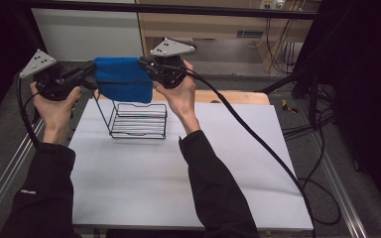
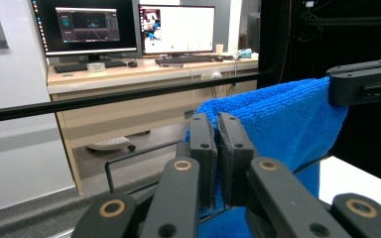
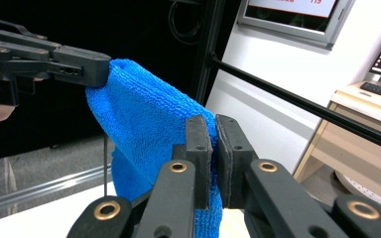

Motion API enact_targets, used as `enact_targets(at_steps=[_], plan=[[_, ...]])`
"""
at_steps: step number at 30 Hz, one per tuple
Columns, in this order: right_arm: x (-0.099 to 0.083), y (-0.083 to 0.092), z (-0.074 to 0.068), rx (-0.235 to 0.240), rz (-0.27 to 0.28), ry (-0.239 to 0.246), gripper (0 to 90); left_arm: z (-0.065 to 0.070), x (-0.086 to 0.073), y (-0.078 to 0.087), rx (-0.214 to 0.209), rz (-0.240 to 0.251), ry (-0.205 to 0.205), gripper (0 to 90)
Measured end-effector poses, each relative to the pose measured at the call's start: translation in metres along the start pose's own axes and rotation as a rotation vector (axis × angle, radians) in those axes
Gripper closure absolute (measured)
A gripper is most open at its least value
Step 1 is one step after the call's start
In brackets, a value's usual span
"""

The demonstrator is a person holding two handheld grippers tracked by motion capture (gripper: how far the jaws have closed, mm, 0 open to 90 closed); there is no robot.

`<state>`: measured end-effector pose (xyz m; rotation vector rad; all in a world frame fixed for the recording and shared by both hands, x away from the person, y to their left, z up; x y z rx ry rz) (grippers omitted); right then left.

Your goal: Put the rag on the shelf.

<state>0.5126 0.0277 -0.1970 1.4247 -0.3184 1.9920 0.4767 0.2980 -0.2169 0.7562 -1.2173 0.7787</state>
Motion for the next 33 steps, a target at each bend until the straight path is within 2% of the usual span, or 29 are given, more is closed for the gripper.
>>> enact_targets(at_steps=[4,7,15,21,26,29,33], plan=[[0.001,0.002,-0.003,0.009,-0.004,0.012,85.4,-0.002,-0.002,0.0,-0.011,-0.005,0.007,85.7],[0.0,0.003,-0.005,0.015,-0.026,0.022,85.4,-0.002,-0.005,0.0,-0.013,-0.027,0.0,85.6],[0.0,0.006,-0.015,0.047,-0.074,0.045,85.3,-0.004,-0.014,0.004,-0.03,-0.058,0.012,85.2],[-0.004,0.01,-0.02,0.071,-0.107,0.034,85.2,-0.003,-0.02,0.01,-0.057,-0.097,0.009,84.2],[-0.011,0.011,-0.023,0.097,-0.116,0.013,85.1,-0.001,-0.028,0.011,-0.047,-0.131,-0.01,83.7],[-0.014,0.01,-0.026,0.109,-0.13,0.018,85.1,0.0,-0.033,0.012,-0.036,-0.157,-0.022,83.2],[-0.017,0.01,-0.029,0.122,-0.138,0.016,85.0,-0.002,-0.038,0.014,-0.03,-0.183,-0.018,82.7]])
Point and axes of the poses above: each handheld gripper's, and its own axes: y roughly backward along the jaws, x roughly out of its top, z roughly to its right, the point moved 2 cm from there along -y, roughly forward along the jaws, and after that the axes turned 12 degrees about y, right-handed, at the moved point
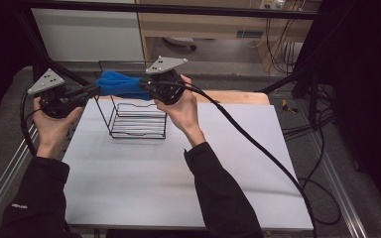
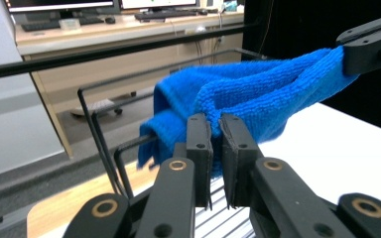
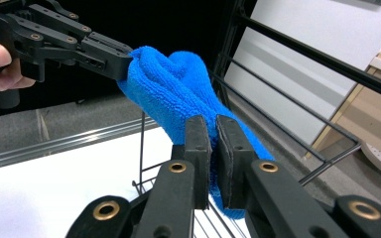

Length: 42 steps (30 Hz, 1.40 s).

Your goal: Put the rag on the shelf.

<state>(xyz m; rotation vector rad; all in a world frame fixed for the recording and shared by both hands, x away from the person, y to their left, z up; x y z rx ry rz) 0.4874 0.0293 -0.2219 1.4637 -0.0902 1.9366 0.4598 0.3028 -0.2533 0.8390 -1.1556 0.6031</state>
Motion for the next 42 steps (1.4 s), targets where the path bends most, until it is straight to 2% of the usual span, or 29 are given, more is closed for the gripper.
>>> enact_targets(at_steps=[5,8,11,15,17,22,24,27,31,34,40,42], plan=[[-0.005,-0.002,-0.003,0.011,-0.016,0.002,84.8,-0.001,-0.001,0.002,0.01,-0.034,-0.002,78.6],[-0.007,-0.003,-0.003,0.014,-0.018,-0.003,84.8,0.0,0.006,0.008,0.017,-0.02,-0.004,72.0],[-0.008,-0.003,-0.003,0.015,-0.019,-0.001,84.8,0.004,0.016,0.012,0.01,-0.009,-0.005,69.7],[-0.009,-0.003,-0.004,0.015,-0.023,0.005,84.6,0.011,0.027,0.014,-0.008,0.0,-0.011,71.2],[-0.009,-0.004,-0.004,0.015,-0.022,0.005,84.6,0.016,0.028,0.011,-0.011,-0.019,-0.02,74.8],[-0.012,-0.004,-0.006,0.018,-0.025,0.012,84.0,0.022,0.02,-0.003,0.001,-0.121,-0.05,85.9],[-0.014,-0.004,-0.007,0.021,-0.031,0.016,83.7,0.021,0.016,-0.008,0.008,-0.153,-0.044,89.5],[-0.015,-0.005,-0.009,0.026,-0.043,0.029,83.0,0.017,0.011,-0.012,0.011,-0.182,-0.037,89.7],[-0.016,-0.006,-0.01,0.037,-0.052,0.029,80.8,0.015,0.006,-0.016,0.016,-0.199,-0.033,89.8],[-0.015,-0.006,-0.01,0.044,-0.052,0.017,75.6,0.013,0.004,-0.017,0.02,-0.206,-0.031,89.8],[-0.009,0.001,-0.009,0.055,0.005,-0.023,64.4,0.011,-0.002,-0.023,0.029,-0.228,-0.044,89.8],[-0.007,0.003,-0.008,0.061,0.021,-0.04,65.3,0.011,-0.005,-0.025,0.028,-0.227,-0.042,89.8]])
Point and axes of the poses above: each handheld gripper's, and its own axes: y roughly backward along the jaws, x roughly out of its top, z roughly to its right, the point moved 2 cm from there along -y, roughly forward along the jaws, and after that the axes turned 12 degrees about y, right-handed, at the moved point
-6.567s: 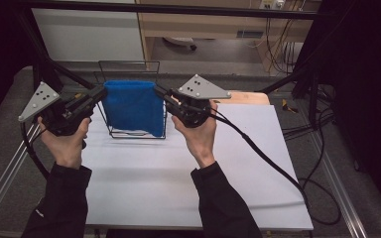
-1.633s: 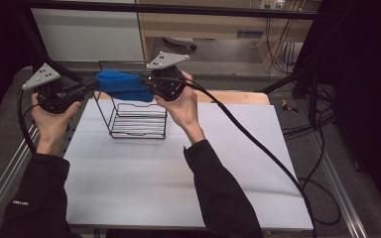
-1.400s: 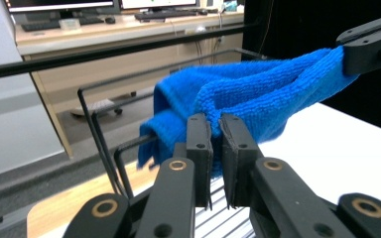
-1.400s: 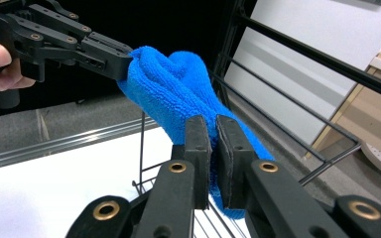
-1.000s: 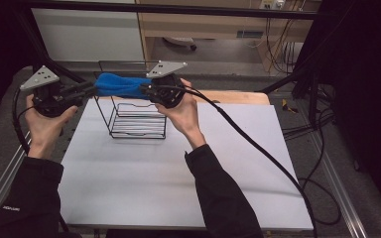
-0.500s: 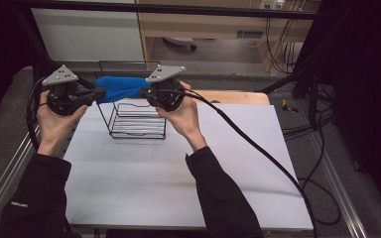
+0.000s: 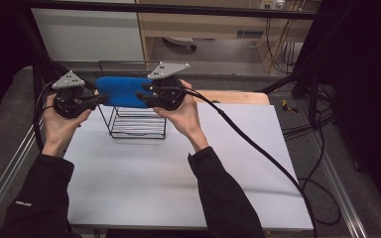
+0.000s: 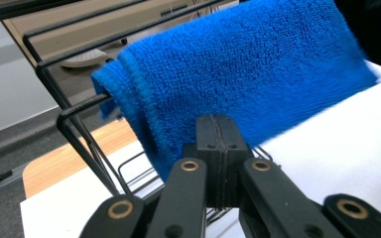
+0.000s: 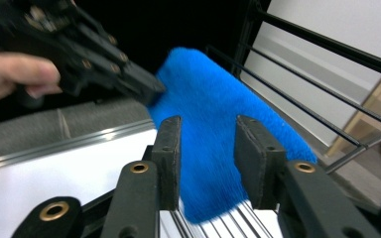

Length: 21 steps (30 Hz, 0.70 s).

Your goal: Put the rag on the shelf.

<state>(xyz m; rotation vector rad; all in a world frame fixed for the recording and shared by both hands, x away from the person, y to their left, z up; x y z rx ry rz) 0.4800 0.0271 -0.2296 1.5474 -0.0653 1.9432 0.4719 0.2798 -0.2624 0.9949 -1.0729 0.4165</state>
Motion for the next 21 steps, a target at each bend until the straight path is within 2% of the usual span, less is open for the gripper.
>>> enact_targets(at_steps=[1,2,5,8,12,17,21], plan=[[0.0,0.0,0.0,0.001,-0.004,-0.004,68.4,0.0,-0.001,-0.001,0.001,-0.002,-0.002,89.8],[-0.001,-0.001,0.0,0.011,-0.018,-0.012,76.0,0.0,-0.002,-0.002,0.0,-0.002,-0.001,89.8],[-0.01,-0.009,-0.003,0.031,-0.082,-0.03,89.3,-0.001,-0.005,-0.006,0.002,-0.001,-0.001,89.8],[-0.021,-0.018,-0.004,0.047,-0.124,-0.065,90.0,-0.001,-0.007,-0.009,-0.003,0.004,0.002,89.7],[-0.034,-0.025,-0.001,0.008,-0.177,-0.077,90.0,-0.002,-0.006,-0.011,-0.006,0.012,0.01,89.7],[-0.038,-0.027,0.001,-0.008,-0.149,-0.076,88.7,-0.004,-0.007,-0.011,-0.005,0.022,0.021,89.7],[-0.037,-0.022,0.0,-0.01,-0.115,-0.074,84.7,-0.004,-0.008,-0.008,-0.023,0.032,0.034,89.0]])
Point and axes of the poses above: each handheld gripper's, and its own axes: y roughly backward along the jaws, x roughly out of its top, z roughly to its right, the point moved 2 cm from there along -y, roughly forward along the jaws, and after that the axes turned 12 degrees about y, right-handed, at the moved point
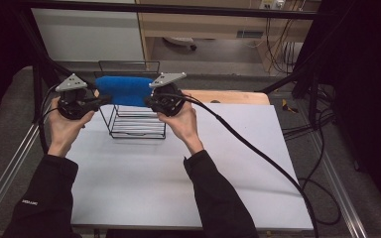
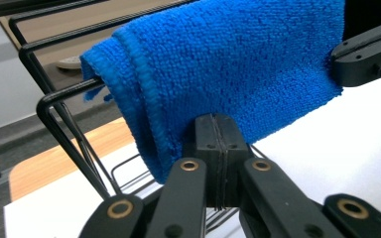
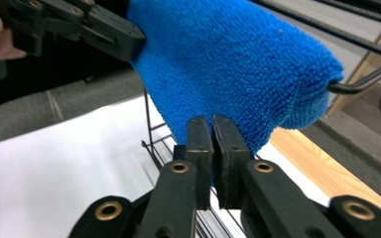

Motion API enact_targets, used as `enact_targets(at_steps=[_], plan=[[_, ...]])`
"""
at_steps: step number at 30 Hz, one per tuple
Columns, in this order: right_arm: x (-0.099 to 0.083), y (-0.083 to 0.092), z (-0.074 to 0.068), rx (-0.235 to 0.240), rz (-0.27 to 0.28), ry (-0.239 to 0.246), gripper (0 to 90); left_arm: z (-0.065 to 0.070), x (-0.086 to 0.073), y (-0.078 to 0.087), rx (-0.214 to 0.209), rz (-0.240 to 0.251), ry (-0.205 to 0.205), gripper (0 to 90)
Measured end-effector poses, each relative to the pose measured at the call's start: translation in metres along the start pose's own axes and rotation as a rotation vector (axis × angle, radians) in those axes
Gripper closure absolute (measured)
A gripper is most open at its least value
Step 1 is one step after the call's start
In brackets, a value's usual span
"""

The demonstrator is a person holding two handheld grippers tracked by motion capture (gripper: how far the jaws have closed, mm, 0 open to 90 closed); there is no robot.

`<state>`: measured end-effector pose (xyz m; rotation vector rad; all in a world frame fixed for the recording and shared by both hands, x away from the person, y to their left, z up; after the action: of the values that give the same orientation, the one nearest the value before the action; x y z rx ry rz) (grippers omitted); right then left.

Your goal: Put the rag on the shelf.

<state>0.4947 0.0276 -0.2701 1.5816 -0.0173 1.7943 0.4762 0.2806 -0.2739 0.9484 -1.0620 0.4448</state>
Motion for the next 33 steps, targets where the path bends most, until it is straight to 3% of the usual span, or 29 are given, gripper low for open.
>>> enact_targets(at_steps=[7,14,24,29,33], plan=[[0.003,0.022,0.001,0.004,0.061,-0.011,69.5,0.002,-0.004,0.01,-0.012,-0.001,0.011,76.5],[-0.002,0.048,0.005,-0.028,0.11,-0.07,43.5,0.005,-0.014,0.016,-0.02,-0.036,0.024,51.7],[-0.034,0.073,0.012,-0.073,0.06,-0.113,15.6,0.014,-0.04,0.017,-0.001,-0.065,-0.007,23.7],[-0.053,0.085,0.015,-0.071,0.046,-0.143,10.2,0.017,-0.055,0.014,-0.006,-0.065,0.002,13.3],[-0.07,0.094,0.015,-0.089,0.002,-0.151,6.1,0.019,-0.069,0.012,-0.009,-0.062,0.014,9.1]])
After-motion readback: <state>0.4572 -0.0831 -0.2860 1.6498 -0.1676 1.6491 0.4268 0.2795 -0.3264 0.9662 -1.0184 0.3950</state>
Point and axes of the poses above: each handheld gripper's, and its own axes: y roughly backward along the jaws, x roughly out of its top, z roughly to its right, the point moved 2 cm from there along -y, roughly forward along the jaws, and after that the axes turned 12 degrees about y, right-handed, at the moved point
